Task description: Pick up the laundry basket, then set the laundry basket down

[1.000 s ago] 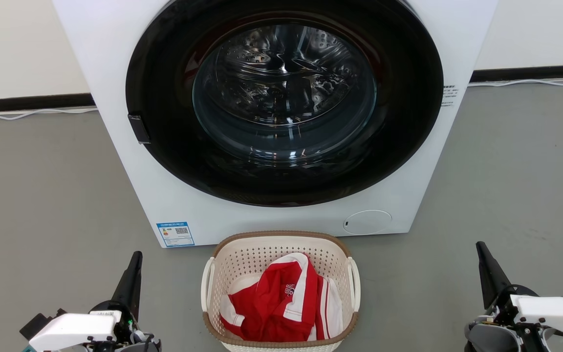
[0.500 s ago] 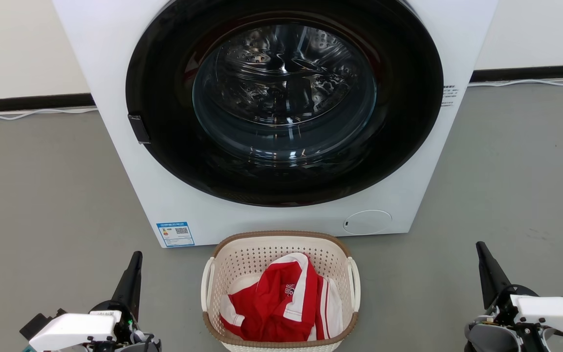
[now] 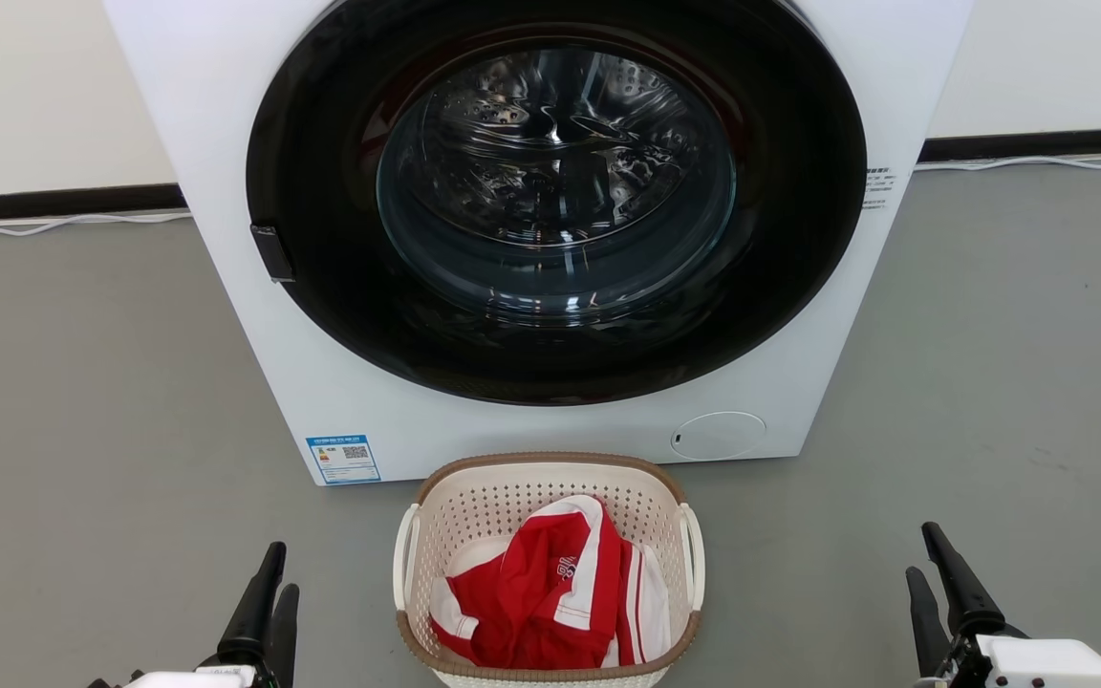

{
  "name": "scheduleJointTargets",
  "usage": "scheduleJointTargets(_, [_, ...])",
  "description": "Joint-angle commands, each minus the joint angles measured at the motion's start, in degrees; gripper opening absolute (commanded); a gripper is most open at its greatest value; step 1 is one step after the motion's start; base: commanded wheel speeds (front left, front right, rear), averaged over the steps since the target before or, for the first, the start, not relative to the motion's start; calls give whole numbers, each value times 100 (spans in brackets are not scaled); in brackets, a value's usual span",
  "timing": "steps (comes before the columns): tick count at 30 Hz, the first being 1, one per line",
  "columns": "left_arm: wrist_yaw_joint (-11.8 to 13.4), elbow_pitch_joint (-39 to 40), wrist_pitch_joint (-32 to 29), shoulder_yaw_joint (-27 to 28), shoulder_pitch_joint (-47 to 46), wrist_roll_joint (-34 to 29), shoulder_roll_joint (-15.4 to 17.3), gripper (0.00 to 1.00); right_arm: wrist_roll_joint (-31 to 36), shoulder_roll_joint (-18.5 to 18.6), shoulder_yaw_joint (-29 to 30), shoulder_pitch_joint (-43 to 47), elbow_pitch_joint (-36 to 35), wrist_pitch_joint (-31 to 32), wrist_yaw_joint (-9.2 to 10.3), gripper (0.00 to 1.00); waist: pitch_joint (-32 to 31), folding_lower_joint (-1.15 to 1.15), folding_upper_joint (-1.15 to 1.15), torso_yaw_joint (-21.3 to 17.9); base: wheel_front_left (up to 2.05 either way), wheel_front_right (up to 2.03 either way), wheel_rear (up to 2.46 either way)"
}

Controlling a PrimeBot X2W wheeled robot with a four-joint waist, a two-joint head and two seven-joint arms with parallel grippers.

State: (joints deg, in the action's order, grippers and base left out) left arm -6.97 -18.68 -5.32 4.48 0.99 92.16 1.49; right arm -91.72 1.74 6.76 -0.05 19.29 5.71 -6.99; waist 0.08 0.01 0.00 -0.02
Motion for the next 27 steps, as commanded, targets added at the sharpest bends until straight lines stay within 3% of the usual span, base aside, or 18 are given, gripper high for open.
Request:
scheduleJointTargets(1, [19, 207, 44, -17, -166, -85, 27, 100, 37, 50, -52, -155, -159, -82, -7, 100, -6, 12, 0, -1, 0, 0, 0])
scheduleJointTargets(5, [76, 349, 128, -51, -132, -238, 32, 100, 176, 52, -93, -144, -212, -166, -9, 100, 2, 0, 0, -4, 0, 0, 0])
scheduleJointTargets(27, [430, 991, 514, -402, -111, -2235, 54, 100, 2169, 65, -329, -69, -679, -553, -17, 100, 1, -1, 0, -14, 0, 0, 0])
